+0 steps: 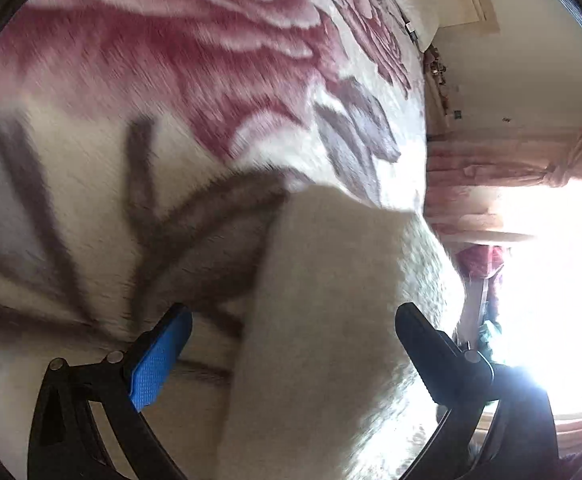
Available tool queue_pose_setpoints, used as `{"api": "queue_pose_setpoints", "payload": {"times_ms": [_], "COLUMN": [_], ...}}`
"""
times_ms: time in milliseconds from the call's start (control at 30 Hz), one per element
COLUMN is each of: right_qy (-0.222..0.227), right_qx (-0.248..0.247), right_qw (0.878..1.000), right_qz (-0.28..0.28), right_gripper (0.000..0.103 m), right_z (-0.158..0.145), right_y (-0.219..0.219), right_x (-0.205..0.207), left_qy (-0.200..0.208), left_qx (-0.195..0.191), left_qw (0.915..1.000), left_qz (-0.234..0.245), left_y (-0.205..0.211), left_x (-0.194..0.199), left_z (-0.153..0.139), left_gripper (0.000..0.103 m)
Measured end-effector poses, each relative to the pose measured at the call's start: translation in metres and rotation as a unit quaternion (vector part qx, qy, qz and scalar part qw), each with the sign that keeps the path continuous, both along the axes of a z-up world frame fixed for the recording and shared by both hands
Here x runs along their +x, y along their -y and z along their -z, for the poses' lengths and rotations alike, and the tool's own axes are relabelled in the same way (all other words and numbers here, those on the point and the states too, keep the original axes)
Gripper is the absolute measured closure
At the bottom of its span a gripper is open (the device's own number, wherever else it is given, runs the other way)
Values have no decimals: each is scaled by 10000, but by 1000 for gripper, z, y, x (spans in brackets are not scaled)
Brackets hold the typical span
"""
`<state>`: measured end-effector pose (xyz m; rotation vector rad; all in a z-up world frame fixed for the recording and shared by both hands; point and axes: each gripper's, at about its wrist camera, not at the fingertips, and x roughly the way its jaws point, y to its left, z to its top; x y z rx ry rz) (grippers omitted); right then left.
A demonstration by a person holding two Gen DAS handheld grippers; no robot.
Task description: Fold large clothes
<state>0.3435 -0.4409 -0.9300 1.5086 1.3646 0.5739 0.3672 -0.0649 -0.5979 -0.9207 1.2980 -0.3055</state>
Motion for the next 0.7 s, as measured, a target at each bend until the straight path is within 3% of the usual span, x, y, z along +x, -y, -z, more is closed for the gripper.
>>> {"api": "queue_pose_setpoints", "payload": {"times_ms": [67,200,267,333,400,567,600,633,700], "right_qy": [-425,-1019,-1103,-1010,-878,-136,44,117,-65], "right_qx": [249,392,144,-150,-809,-1737,-1989,-1999,-2527], "right_qw": [9891,9479,9468,9601,9760,9807,9770,9776,9675], "right_qz": [1390,2994,3020,2605,1821,885,769,652,44], "right_gripper": [26,26,26,14,13,15,43,84,84], "right_z": [3,4,-1,-13,-34,-82,-92,-93,-93], "right_y": [16,-1,-11,-6,5,39,38,41,38], "right_x": [-58,-173,-193,-188,-162,-124,-112,-106,-83], "left_qy": [-6,-142,-216,-295,-308,-126,-55,11,128], "left_qx": [187,691,787,850,797,609,544,480,364], "left_qw": [9998,9972,9958,9942,9940,9949,9946,9942,9925], "left_qz": [17,229,418,585,683,800,882,961,1161], "left_y": [-12,-27,-30,-24,-19,3,8,14,28], "left_x": [-4,-11,-24,-29,-35,-28,-25,-21,-8], "left_z": [-7,-13,-12,-7,-4,-5,-7,-7,-5], "left_gripper": [0,0,0,0,0,0,0,0,0]}}
